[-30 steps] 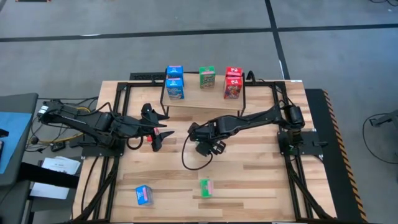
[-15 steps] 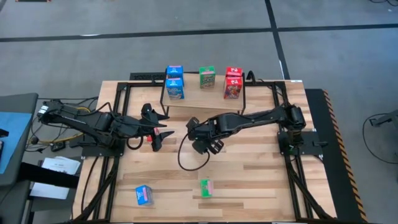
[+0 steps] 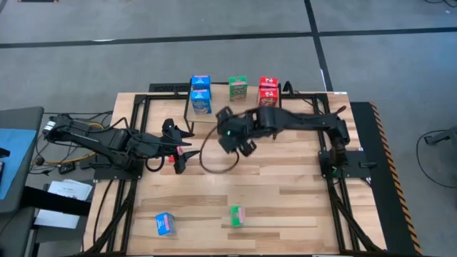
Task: Stack cereal on shelf
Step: Put the top green cereal box on the shelf aligned with the other green cereal box
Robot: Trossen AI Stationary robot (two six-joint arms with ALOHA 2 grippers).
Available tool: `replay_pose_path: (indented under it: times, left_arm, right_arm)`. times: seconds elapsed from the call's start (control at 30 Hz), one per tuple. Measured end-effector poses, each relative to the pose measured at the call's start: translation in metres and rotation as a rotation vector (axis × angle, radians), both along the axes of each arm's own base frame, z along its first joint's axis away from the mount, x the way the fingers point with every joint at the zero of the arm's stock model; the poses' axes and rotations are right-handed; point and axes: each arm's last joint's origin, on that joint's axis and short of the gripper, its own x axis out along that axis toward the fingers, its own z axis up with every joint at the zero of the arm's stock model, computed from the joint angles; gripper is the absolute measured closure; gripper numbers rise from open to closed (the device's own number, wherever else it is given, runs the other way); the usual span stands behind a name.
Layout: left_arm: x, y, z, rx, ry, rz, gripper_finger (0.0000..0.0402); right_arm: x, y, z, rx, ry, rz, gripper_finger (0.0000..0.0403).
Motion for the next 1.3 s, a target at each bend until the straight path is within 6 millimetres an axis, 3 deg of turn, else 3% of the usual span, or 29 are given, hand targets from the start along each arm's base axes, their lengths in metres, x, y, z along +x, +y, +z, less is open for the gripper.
replay_pose_path:
  times: [0.23,0.57,1.0,1.3]
  left_arm:
    - [0.000,0.000,0.000,-0.013,-0.005,0.004,0.0099]
    - [0.000,0.000,0.000,-0.020,-0.008,0.007,0.0099]
    - [0.000,0.000,-0.001,-0.018,-0.001,0.007,0.0099]
    - [-0.001,0.000,-0.001,-0.016,0.007,0.007,0.0099]
  right_arm:
    - [-0.009,-0.046,0.032,-0.005,-0.098,-0.125,0.0227]
    - [-0.024,-0.099,0.032,0.177,-0.110,-0.264,0.0227]
    - [-0.025,-0.109,0.027,0.271,-0.090,-0.247,0.0227]
    - [-0.032,-0.124,0.026,0.308,-0.102,-0.346,0.0227]
